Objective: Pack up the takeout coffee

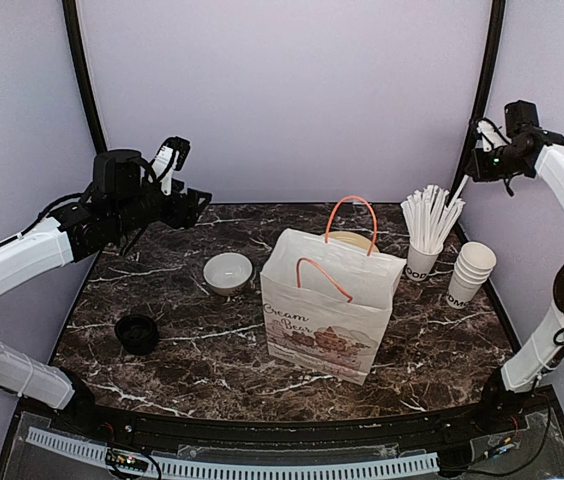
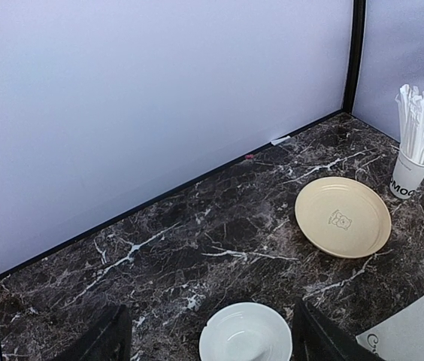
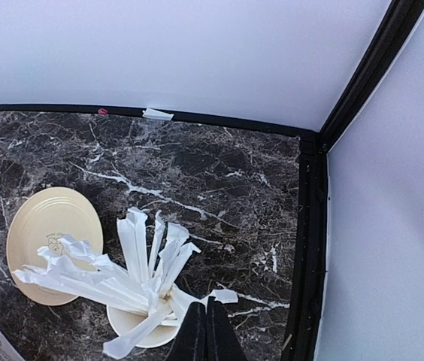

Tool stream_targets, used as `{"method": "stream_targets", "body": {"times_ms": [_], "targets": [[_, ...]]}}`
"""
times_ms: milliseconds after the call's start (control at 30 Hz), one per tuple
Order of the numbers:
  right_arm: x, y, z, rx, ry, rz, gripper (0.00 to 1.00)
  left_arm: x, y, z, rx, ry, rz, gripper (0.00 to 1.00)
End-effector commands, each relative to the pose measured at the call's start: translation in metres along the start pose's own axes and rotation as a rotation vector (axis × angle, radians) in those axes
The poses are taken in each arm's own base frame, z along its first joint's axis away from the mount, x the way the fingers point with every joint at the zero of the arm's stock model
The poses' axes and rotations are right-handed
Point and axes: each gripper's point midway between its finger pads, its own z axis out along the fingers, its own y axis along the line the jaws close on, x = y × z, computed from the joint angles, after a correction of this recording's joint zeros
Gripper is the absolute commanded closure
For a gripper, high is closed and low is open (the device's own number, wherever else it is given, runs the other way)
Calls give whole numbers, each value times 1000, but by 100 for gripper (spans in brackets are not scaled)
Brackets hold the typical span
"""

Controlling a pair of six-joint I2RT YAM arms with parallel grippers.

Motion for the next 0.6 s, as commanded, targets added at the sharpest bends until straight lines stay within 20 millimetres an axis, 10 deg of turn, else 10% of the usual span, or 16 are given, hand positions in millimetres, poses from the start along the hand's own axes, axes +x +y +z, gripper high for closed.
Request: {"method": "stream_targets", "body": {"times_ms": [0,333,567], "targets": [[-47,9,-68,16,-162,-48,100,-2,3,-3,-4,-7,14,25],[-90,23,-174,85,-394,-130,100,3,10,1,-46,12,48,25],[-100,118,-235,-402,-555,-278,100,10,11,8,-59,33,66,25]]}}
